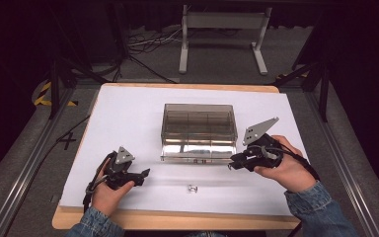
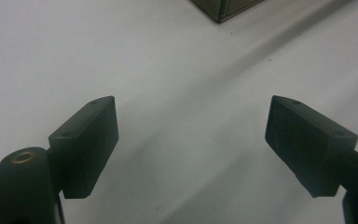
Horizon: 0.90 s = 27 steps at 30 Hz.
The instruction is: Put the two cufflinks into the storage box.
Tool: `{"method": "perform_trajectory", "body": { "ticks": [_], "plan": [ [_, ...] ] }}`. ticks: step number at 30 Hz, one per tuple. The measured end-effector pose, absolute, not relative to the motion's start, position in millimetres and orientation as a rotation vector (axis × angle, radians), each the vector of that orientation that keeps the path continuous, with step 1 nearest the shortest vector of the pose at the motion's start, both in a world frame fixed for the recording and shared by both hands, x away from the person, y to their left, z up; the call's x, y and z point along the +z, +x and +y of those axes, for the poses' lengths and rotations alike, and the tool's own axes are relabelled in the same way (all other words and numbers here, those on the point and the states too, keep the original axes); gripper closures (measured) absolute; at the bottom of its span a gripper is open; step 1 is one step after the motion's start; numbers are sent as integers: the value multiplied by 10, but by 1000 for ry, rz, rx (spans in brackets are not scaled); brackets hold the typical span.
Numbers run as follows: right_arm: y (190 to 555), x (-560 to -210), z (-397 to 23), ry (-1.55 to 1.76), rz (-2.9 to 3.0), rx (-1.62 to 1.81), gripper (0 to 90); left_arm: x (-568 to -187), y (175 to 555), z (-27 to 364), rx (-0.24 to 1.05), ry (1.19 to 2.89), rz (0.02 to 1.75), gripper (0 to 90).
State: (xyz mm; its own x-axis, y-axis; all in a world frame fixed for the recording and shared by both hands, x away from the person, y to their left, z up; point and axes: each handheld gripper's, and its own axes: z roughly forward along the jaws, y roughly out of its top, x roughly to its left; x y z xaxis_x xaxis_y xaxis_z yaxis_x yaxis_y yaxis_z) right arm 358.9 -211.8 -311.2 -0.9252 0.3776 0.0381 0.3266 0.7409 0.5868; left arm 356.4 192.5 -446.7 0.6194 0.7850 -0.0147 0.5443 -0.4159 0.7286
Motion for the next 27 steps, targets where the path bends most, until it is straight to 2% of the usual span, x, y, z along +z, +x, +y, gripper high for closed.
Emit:
{"method": "perform_trajectory", "body": {
  "ticks": [27],
  "plan": [
    [3835, -2961, -1779, 608, 2846, 900, 751, -4469, 3561, 1927, 433, 2129, 1037, 182]
  ]
}}
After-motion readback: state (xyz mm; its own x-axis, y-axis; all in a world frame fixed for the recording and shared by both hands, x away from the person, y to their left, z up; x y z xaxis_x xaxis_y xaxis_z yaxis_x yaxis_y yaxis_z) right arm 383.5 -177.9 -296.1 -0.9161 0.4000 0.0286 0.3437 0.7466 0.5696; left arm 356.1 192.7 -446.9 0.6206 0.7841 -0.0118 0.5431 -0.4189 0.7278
